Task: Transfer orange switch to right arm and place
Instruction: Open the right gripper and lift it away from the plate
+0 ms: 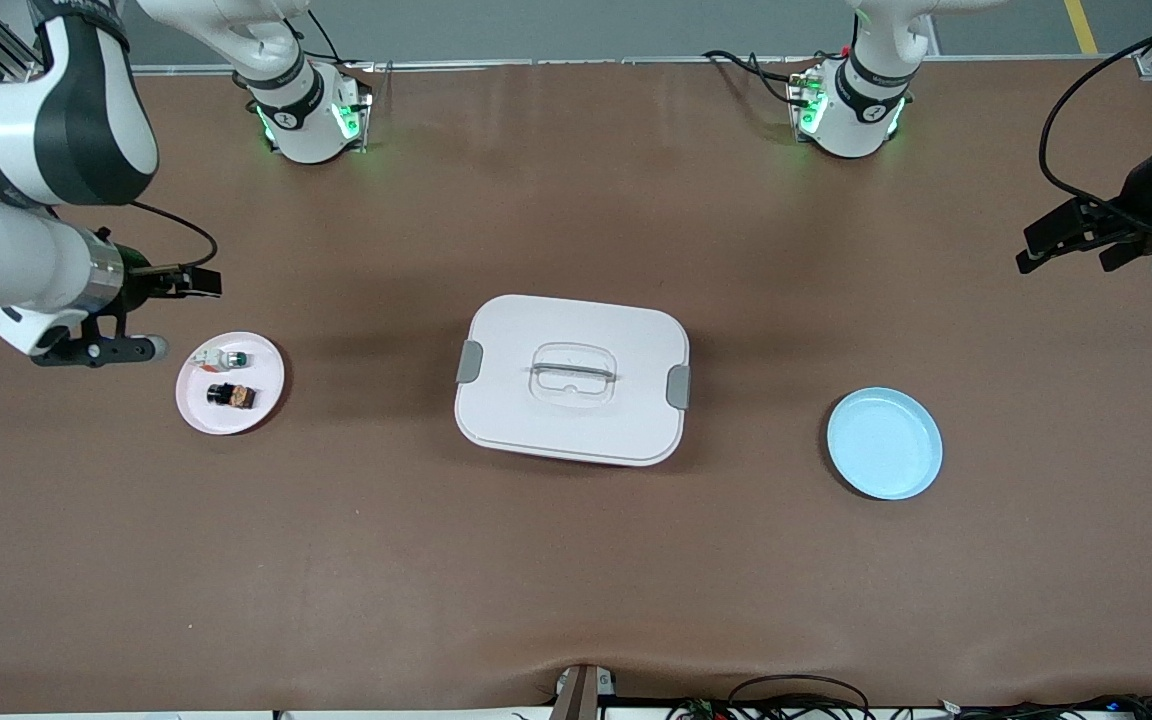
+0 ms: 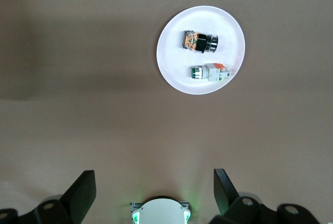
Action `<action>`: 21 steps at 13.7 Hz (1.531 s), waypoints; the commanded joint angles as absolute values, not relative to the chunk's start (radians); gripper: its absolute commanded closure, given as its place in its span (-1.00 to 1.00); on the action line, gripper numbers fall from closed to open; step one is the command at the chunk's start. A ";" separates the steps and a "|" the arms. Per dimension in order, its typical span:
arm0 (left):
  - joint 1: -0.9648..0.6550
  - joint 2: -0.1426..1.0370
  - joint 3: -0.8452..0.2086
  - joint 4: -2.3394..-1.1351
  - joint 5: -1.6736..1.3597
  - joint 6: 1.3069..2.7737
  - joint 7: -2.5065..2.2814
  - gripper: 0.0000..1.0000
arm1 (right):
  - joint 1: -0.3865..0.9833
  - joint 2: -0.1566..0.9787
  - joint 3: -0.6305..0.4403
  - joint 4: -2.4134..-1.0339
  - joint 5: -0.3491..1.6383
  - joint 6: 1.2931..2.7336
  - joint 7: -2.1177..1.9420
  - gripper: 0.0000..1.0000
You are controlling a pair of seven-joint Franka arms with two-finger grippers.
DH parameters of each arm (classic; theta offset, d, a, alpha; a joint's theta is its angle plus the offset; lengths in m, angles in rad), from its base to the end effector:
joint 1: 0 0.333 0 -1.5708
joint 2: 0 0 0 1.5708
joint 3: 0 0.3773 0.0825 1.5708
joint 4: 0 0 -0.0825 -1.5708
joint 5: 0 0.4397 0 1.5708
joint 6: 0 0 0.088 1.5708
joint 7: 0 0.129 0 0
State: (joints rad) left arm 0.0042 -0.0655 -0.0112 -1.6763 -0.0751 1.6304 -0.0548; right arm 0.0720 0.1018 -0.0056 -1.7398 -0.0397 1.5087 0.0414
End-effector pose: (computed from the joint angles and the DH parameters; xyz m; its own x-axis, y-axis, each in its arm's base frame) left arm 0.5907 -0.0136 0.6528 0.9985 0.0521 0.0153 0.0508 -0.9959 0.0752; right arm 0.6062 0.0351 0.5113 0.9456 0.0188 -0.3248 0.0378 -0.9979 0.0523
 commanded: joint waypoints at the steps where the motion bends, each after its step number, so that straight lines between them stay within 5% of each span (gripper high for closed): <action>1: 0.000 -0.109 -0.008 -1.672 -0.074 1.599 -0.040 -1.00 | 0.035 0.115 -0.005 -1.621 -0.020 1.403 0.055 -1.00; 6: 0.000 -0.181 -0.050 -1.739 0.006 1.603 -0.034 -1.00 | 0.021 0.133 -0.003 -1.548 -0.018 1.338 0.049 -1.00; 21: 0.000 -0.173 -0.054 -1.700 -0.009 1.572 -0.049 -1.00 | -0.006 0.133 -0.002 -1.485 0.055 1.350 0.055 -1.00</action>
